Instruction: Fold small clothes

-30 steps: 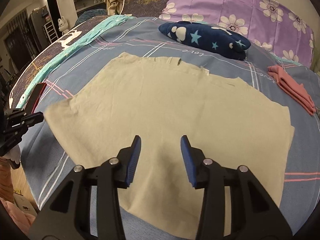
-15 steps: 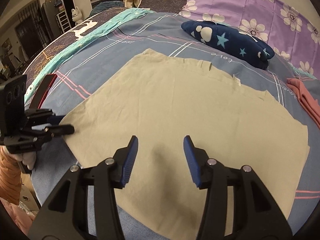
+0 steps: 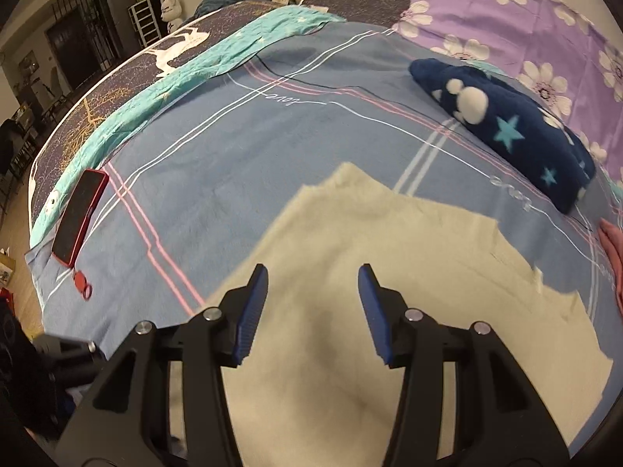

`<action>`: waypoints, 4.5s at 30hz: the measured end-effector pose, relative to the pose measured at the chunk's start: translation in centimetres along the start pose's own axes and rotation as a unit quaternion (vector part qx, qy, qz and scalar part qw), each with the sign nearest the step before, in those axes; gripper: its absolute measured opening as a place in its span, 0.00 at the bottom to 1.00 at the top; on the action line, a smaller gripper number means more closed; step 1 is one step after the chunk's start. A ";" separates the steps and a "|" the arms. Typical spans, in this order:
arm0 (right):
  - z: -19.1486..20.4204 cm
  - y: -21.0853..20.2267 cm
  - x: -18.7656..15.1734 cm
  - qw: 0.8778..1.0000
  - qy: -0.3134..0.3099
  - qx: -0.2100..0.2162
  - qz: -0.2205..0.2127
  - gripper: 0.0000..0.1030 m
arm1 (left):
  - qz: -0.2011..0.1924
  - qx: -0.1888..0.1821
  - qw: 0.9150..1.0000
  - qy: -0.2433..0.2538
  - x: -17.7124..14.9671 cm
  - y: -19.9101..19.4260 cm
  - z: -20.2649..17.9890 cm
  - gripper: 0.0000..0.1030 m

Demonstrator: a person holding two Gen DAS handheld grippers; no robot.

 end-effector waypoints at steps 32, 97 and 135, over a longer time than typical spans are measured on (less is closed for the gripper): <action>-2.6 -1.2 3.9 0.988 0.090 0.048 -0.113 0.59 | 0.064 0.049 0.997 -0.008 -1.8 -1.9 1.4 0.18; 8.3 -5.8 -17.0 0.988 -0.139 -0.021 -0.062 0.61 | -0.019 0.099 0.992 -0.071 -1.0 -3.3 2.3 0.54; 9.9 -0.9 -11.2 0.968 -0.129 -0.189 -0.105 0.06 | 0.063 -0.073 0.976 -0.196 14.6 12.4 12.0 0.11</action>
Point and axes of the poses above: each gripper's, at about its wrist camera, not at the fingertips, and y roughly the way its jaws point, z to its left, x to its top, the point moved 2 cm from there along y, roughly the way its jaws point, and after that the axes turned 7 degrees about -x, right-handed, at the moved point
